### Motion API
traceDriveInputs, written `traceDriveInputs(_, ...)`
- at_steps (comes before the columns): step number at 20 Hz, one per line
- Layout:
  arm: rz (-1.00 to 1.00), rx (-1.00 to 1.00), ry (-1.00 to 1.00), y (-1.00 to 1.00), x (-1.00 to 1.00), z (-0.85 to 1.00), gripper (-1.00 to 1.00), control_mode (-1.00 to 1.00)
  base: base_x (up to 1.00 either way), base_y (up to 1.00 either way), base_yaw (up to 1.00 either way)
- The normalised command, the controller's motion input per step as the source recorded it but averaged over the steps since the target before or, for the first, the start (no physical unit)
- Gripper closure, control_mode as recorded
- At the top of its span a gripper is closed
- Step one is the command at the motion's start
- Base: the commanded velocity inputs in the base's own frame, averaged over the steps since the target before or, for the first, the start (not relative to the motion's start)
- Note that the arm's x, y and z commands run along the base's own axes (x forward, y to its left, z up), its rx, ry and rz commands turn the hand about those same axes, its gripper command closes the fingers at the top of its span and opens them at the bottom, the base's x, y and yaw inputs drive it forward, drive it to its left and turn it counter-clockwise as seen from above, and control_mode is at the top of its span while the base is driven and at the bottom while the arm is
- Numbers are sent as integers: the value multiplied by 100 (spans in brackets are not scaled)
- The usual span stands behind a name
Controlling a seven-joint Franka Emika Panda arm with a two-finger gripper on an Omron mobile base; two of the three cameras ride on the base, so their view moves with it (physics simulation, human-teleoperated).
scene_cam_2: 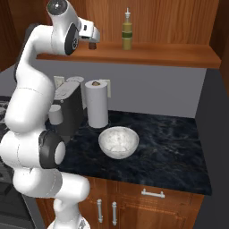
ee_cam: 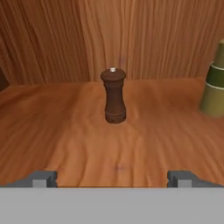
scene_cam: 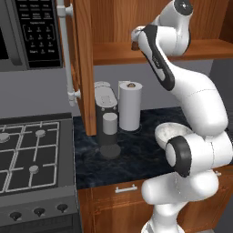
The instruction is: Retrieve the bottle and the shaker from the cabinet and place them next to the mixing bowl on the counter. Then add garlic from the fridge to the mixing bowl.
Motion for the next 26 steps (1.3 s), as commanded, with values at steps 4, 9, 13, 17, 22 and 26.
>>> traceDriveInputs(4,1,-9,0,0,54,0,-100,-100,0,0,0)
traceDriveInputs(9,1,-1,0,0,55,0,-100,-100,0,0,0)
traceDriveInputs(13,0,0,0,0,61,-4,-100,-100,0,0,0)
traceDriveInputs(17,0,0,0,0,55,-11,-100,-100,0,0,0)
traceDriveInputs(22,0,0,0,0,42,-1,-100,-100,0,0,0)
traceDriveInputs(26,0,0,0,0,37,-1,-100,-100,0,0,0)
